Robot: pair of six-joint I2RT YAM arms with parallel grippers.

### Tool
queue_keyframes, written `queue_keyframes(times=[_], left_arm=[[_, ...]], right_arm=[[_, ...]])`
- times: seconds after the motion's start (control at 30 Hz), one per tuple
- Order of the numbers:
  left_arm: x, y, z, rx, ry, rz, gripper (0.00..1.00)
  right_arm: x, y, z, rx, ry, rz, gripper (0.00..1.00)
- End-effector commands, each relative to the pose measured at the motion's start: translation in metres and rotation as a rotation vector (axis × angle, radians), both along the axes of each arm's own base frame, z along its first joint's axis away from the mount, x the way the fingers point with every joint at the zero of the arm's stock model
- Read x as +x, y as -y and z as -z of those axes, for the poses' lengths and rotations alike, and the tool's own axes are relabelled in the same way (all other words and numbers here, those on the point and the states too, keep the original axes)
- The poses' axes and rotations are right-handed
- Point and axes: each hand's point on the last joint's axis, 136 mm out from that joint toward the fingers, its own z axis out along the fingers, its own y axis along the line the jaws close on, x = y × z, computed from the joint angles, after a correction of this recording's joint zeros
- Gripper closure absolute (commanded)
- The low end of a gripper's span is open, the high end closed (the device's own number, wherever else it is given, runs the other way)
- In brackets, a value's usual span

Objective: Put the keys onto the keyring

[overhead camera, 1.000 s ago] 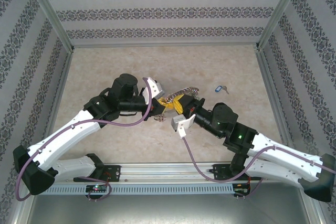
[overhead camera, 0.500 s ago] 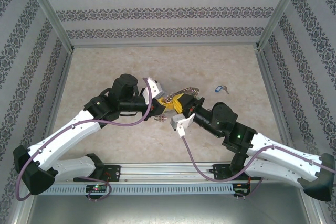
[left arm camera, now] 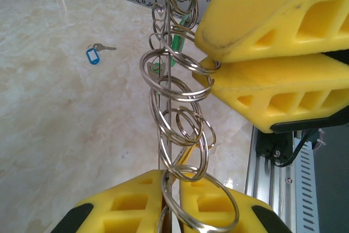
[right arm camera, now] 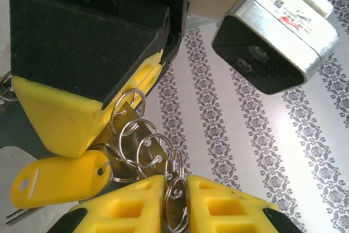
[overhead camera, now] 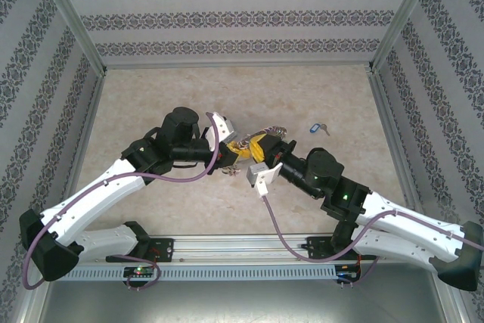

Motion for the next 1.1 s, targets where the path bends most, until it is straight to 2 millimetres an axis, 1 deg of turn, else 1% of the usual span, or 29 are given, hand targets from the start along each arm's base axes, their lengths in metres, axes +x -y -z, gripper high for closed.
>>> queue_keyframes(times=[0.0, 0.1, 0.23, 0.33, 0.57, 0.73, 1.0, 1.07], left_arm=[[-0.001, 0.006, -0.02, -0.066, 0.052, 0.019, 1.0], [-0.001, 0.007, -0.019, -0.067, 0.047, 0.022, 1.0], [-0.001, 0.007, -0.018, -0.067, 0.048, 0.023, 1.0], [-0.001, 0.006, -0.015, -0.058, 0.052, 0.022, 1.0], [-0.001, 0.002, -0.012, -0.048, 0.07, 0.013, 1.0], [-0.002, 0.002, -0.011, -0.053, 0.074, 0.009, 1.0], [-0.001, 0.001, -0.013, -0.058, 0.082, 0.008, 1.0], [-0.001, 0.001, -0.013, -0.055, 0.084, 0.007, 1.0]], right_arm=[[-0.002, -0.003, -0.021, 0.066, -0.001, -0.014, 0.82], [-0.001, -0.004, -0.019, 0.062, -0.006, -0.013, 0.83], [-0.001, -0.005, -0.022, 0.073, -0.011, -0.017, 0.85], [0.001, -0.003, -0.025, 0.089, -0.018, -0.008, 0.86], [0.005, 0.007, -0.023, 0.127, -0.06, 0.014, 0.88], [0.009, 0.012, -0.018, 0.151, -0.105, 0.022, 0.89], [0.011, 0.012, -0.003, 0.142, -0.173, 0.009, 0.89], [0.011, 0.012, 0.0, 0.14, -0.187, 0.005, 0.92]])
